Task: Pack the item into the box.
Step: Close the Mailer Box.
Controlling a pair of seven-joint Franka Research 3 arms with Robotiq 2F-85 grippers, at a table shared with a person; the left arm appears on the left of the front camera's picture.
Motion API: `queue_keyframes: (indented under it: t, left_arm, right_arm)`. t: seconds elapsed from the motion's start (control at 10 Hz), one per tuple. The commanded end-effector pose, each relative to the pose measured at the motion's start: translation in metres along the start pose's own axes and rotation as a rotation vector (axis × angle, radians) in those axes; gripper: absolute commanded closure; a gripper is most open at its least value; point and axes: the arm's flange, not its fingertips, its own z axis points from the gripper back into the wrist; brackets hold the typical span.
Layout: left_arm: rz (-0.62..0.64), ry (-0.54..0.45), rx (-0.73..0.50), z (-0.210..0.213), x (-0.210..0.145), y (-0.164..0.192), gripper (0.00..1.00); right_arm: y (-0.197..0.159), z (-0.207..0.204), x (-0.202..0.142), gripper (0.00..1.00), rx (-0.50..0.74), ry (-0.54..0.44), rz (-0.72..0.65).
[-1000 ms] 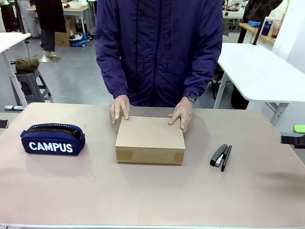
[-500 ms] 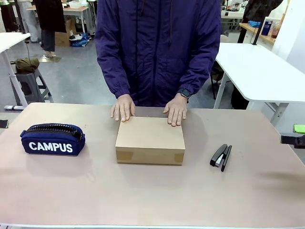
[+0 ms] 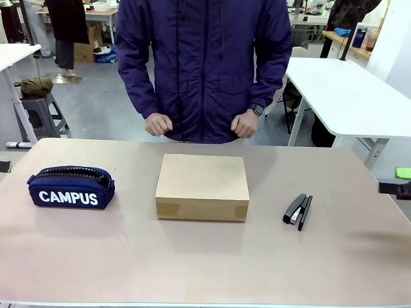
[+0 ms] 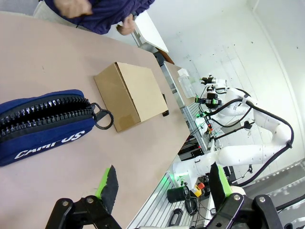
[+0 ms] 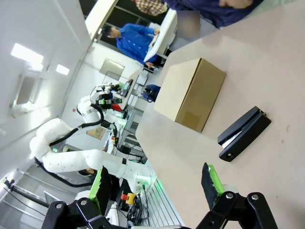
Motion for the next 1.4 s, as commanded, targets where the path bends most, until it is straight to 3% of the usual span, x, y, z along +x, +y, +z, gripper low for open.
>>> queue_keyframes:
  t: [0.0,1.3]
  left_arm:
    - [0.011,0.000,-0.005,-0.0020,-0.0029,-0.0058,0.00]
    - [0.011,0.000,-0.005,-0.0020,-0.0029,-0.0058,0.00]
  right_arm:
    - [0.0032,0.0005,-0.0009,0.00,-0.002,0.000,0.007]
    - [0.0032,0.0005,-0.0009,0.00,-0.002,0.000,0.007]
